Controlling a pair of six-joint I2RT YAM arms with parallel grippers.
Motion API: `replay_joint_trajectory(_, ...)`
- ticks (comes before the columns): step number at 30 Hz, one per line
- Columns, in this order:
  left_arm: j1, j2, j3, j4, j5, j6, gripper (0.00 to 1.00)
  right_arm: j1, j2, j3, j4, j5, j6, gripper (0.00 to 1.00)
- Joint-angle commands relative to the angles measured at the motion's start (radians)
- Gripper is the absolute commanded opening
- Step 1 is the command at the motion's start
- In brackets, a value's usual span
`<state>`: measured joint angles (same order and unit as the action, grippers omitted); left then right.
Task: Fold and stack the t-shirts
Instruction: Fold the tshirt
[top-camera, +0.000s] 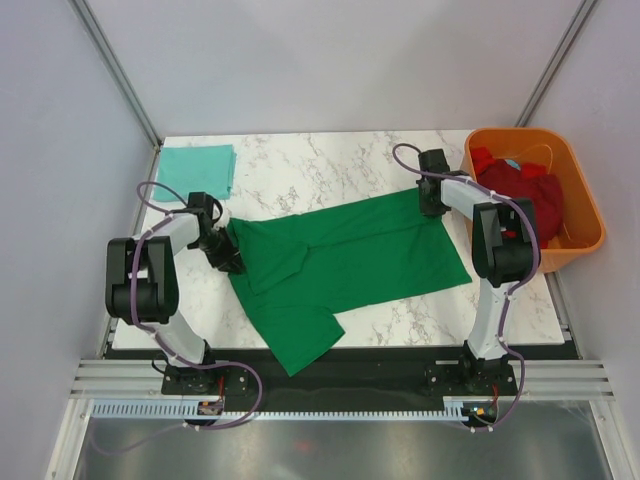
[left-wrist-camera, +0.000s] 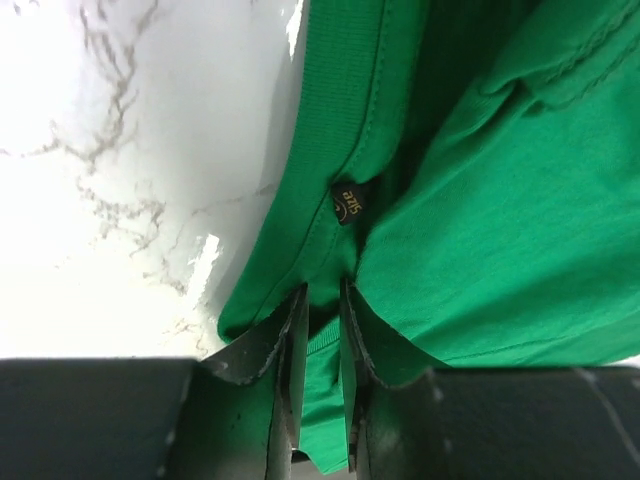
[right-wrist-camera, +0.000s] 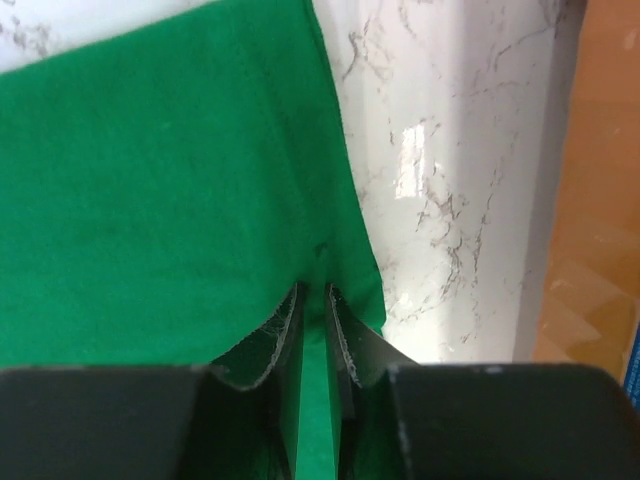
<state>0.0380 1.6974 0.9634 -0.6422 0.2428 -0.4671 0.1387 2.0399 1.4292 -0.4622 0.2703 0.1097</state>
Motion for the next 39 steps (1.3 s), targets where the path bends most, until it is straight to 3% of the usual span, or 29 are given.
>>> replay_joint_trajectory(1,-0.006,0.051,0.037,0.036,-0.118,-0.008,0.26,-0.002,-0.001,-0.029,0.057,0.087,0.004,0.21)
replay_joint_trajectory(9,-0.009,0.093,0.087,0.021,-0.142,0.002,0.26,0.005,-0.038,-0.032,0.062,0.129,0.027,0.21)
replay_joint_trajectory(16,-0.009,-0.08,0.118,-0.02,-0.122,0.031,0.3,0.062,-0.213,-0.018,0.024,0.021,0.08,0.29)
replay_joint_trajectory(19,-0.01,-0.146,0.113,-0.02,-0.039,0.038,0.35,0.104,-0.294,-0.056,0.028,-0.077,0.137,0.31)
replay_joint_trajectory(22,-0.009,-0.176,0.094,-0.002,0.122,0.031,0.38,0.159,-0.383,-0.183,0.14,-0.255,0.237,0.32)
replay_joint_trajectory(23,-0.01,-0.177,0.084,0.027,0.232,0.031,0.38,0.174,-0.408,-0.231,0.255,-0.302,0.301,0.32)
replay_joint_trajectory(29,-0.009,-0.171,-0.015,0.147,0.447,-0.011,0.37,0.289,-0.483,-0.565,0.771,-0.588,0.467,0.27)
replay_joint_trajectory(34,-0.009,-0.076,-0.029,0.179,0.449,-0.028,0.37,0.367,-0.367,-0.613,0.956,-0.719,0.449,0.26)
replay_joint_trajectory(39,-0.01,-0.018,-0.055,0.18,0.316,-0.022,0.36,0.404,-0.256,-0.57,1.013,-0.793,0.394,0.36)
